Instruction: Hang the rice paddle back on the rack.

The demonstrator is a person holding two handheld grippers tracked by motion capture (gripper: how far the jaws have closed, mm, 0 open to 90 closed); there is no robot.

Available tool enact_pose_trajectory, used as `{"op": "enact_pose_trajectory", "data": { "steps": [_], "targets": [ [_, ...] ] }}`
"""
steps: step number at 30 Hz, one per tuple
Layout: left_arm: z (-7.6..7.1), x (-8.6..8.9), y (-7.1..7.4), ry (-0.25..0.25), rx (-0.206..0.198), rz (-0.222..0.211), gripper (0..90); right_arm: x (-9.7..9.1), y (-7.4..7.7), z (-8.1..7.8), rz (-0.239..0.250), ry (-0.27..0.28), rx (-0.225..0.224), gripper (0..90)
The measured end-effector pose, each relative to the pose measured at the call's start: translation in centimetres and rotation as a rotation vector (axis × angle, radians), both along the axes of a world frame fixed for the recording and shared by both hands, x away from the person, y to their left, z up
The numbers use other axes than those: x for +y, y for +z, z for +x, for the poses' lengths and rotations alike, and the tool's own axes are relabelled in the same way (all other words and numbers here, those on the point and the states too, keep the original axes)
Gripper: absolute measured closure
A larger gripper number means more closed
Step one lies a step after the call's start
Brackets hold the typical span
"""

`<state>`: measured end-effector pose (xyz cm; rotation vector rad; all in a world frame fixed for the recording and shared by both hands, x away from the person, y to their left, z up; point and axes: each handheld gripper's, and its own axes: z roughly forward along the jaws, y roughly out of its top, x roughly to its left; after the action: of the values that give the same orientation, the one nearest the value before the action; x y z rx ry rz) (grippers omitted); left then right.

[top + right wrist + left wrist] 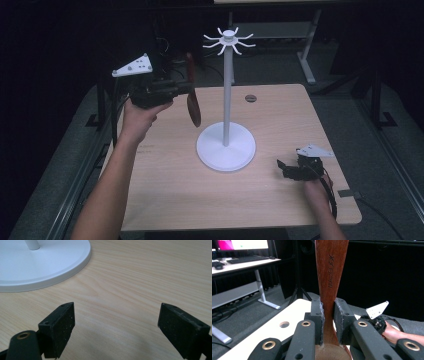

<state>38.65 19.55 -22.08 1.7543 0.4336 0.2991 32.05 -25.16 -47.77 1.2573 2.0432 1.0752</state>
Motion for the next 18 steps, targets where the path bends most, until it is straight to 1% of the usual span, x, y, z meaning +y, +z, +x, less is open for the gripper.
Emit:
{"op": "enact_pose_trajectory", "data": {
  "steps": [2, 9, 18],
  "targets": [
    [0.2, -0.3, 0.6, -0.004, -0.008, 0.011, 78.3, 0.0, 0.0, 0.0, -0.001, 0.001, -0.001, 13.7],
    [0.6, -1.5, 1.9, -0.016, -0.028, 0.018, 78.3, 0.0, 0.0, 0.0, 0.0, 0.001, 0.0, 13.7],
    [1.2, -2.4, 2.6, -0.022, -0.028, 0.026, 78.2, 0.0, 0.0, 0.0, 0.0, 0.002, -0.001, 13.7]
  ]
}}
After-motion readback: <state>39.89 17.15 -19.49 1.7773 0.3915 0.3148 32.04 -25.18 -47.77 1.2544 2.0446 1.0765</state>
